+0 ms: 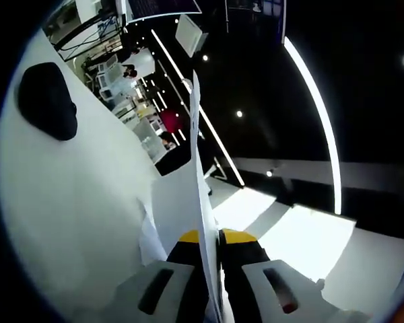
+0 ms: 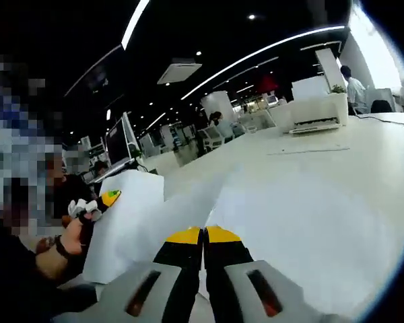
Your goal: Organize the stack of printing papers by aligning and flattening the scattered papers on the table
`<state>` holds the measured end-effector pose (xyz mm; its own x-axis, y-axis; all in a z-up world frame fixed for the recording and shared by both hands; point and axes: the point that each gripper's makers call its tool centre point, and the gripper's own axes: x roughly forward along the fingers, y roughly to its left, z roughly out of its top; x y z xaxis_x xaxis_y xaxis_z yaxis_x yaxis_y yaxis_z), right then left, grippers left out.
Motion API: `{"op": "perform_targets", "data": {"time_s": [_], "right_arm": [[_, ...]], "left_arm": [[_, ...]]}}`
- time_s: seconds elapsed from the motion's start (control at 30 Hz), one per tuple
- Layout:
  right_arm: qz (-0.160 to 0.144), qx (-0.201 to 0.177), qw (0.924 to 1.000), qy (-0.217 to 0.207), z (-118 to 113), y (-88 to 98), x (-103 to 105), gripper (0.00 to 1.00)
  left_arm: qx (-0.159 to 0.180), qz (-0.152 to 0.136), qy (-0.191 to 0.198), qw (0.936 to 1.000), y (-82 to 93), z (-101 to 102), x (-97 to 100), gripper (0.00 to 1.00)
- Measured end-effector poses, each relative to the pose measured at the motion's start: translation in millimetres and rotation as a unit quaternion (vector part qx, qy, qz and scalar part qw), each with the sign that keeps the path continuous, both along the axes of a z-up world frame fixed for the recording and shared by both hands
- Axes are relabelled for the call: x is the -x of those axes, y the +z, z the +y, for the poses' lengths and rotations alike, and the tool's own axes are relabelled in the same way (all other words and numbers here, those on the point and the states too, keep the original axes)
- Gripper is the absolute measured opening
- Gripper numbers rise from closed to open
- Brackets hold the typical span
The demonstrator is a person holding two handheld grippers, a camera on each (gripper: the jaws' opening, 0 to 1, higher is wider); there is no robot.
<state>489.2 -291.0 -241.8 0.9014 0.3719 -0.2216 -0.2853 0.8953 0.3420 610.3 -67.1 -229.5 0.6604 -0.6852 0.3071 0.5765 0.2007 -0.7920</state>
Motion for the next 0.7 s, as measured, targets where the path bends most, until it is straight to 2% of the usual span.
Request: {"op": "perform_targets", "data": {"time_s": [0.07,0.13,0.23,0.33,0.4,0.5,0.63,0.7], "right_arm": [[-0.006,0.003,1.0000,0.005,8,5.8,-1,0.00],[-0.027,0.008,0.9994,0.020,20,25.1,-4,0.00],[-0.054,0.012,0.9976,0.041,20,53.0,-12,0.00],[-0.083,0.016,0.9940,0.070,31,81.0,-15,0.00],[-0.103,0.024,0.9900,0.093,49,103.3,-15,0.00],[-0.121,0.039,0.9847,0.119,69,126.9,-16,0.00],[-0.142,0.060,0.9763,0.152,99,151.8,-13,0.00],[-0.158,0.066,0.9696,0.175,114,166.1,-10,0.00]], "left_arm": [[0.000,0.000,0.000,1.0000,-0.2,0,-0.2,0.07],[0.000,0.000,0.001,1.0000,-0.6,0,-1.1,0.07],[0.001,0.000,0.002,1.0000,-0.6,0,-1.0,0.07],[0.001,0.000,0.003,1.0000,-0.8,0,-1.1,0.07],[0.000,0.000,0.002,1.0000,-0.7,0,-0.2,0.07],[-0.003,-0.001,0.001,1.0000,-0.8,-1,0.4,0.07],[-0.004,-0.001,0.001,1.0000,-1.3,-1,0.2,0.07],[-0.003,0.000,0.000,1.0000,-1.5,-1,0.1,0.07]]}}
